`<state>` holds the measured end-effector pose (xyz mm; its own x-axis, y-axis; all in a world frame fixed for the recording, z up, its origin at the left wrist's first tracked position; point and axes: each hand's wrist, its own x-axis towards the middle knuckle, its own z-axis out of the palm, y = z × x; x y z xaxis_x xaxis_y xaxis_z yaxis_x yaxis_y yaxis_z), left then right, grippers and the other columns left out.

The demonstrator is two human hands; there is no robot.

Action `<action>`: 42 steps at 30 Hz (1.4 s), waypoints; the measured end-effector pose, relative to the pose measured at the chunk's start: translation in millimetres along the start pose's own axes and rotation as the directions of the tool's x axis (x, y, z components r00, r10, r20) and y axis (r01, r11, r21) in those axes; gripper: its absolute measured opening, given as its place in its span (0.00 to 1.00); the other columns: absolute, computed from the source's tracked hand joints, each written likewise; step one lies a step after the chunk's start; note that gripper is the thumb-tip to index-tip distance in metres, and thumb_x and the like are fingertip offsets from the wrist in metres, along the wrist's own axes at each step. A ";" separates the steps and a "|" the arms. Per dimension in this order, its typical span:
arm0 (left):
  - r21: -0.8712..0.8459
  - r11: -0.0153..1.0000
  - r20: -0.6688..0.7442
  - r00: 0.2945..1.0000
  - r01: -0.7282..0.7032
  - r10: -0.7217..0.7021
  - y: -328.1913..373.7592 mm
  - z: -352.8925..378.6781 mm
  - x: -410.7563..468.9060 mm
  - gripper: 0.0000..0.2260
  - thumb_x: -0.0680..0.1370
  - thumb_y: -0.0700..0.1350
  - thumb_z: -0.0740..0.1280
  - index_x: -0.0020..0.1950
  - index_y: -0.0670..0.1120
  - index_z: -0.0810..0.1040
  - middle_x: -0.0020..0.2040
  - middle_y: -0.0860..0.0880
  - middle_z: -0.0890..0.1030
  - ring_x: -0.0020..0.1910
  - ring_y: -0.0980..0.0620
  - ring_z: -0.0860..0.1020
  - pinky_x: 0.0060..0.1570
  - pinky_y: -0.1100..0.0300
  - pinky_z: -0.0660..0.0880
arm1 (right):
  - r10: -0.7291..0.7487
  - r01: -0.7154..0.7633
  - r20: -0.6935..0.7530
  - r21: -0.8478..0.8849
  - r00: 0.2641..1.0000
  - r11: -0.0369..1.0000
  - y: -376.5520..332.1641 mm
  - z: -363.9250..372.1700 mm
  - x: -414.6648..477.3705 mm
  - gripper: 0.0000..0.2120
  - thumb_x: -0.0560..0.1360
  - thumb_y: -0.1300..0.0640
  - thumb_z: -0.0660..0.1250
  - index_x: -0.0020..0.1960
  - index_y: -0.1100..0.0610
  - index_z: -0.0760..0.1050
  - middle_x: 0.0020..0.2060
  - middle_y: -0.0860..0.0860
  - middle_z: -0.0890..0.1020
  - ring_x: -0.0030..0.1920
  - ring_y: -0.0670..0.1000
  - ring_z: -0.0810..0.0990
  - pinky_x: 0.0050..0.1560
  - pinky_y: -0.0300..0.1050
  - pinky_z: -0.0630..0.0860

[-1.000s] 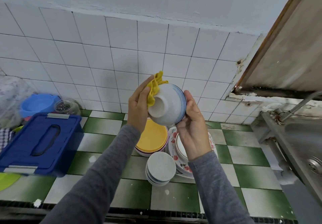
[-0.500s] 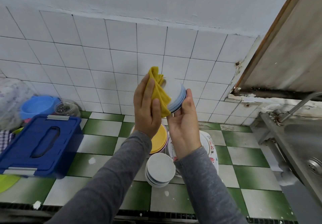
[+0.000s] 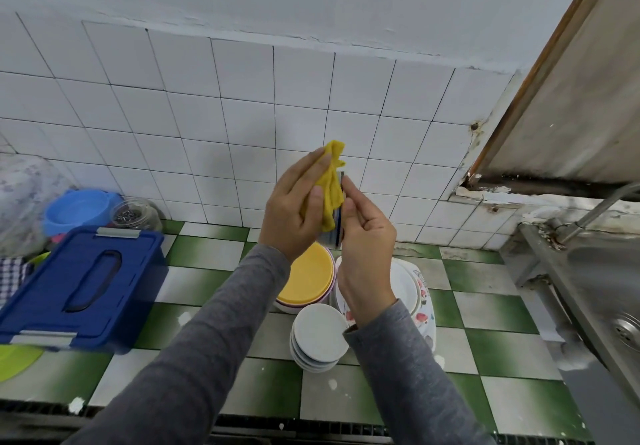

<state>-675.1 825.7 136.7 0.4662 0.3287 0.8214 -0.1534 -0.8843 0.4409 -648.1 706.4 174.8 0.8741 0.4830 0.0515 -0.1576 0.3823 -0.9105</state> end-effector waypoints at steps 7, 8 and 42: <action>0.067 0.988 0.076 0.988 -0.139 0.133 -0.5 0.8 -7.5 0.18 0.81 0.42 0.58 0.68 0.37 0.76 0.69 0.40 0.75 0.68 0.43 0.74 0.64 0.41 0.72 | 0.030 -0.029 0.001 -0.156 1.000 0.987 3.7 -7.0 5.3 0.14 0.84 0.65 0.58 0.57 0.52 0.80 0.48 0.43 0.84 0.47 0.40 0.83 0.46 0.36 0.81; 0.030 0.996 0.068 0.994 -0.087 0.085 -0.8 0.1 -6.6 0.18 0.81 0.42 0.58 0.69 0.37 0.76 0.69 0.41 0.75 0.68 0.44 0.74 0.64 0.42 0.73 | 0.016 -0.013 0.014 -0.179 1.000 0.984 2.9 -8.1 5.3 0.14 0.83 0.65 0.58 0.57 0.52 0.80 0.47 0.42 0.84 0.46 0.37 0.83 0.45 0.34 0.80; -0.578 0.638 0.006 0.784 0.509 -0.620 28.4 15.1 -19.1 0.18 0.85 0.44 0.58 0.75 0.46 0.67 0.71 0.48 0.72 0.68 0.58 0.72 0.62 0.67 0.72 | -0.156 0.170 0.068 -0.400 0.985 0.901 22.7 -41.4 23.5 0.27 0.79 0.45 0.51 0.77 0.48 0.58 0.74 0.43 0.65 0.73 0.40 0.64 0.76 0.47 0.62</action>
<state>-675.2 789.4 128.1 0.4659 0.8043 0.3687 -0.3641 -0.2056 0.9084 -612.1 693.8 138.4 0.8545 0.4701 0.2209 0.1905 0.1119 -0.9753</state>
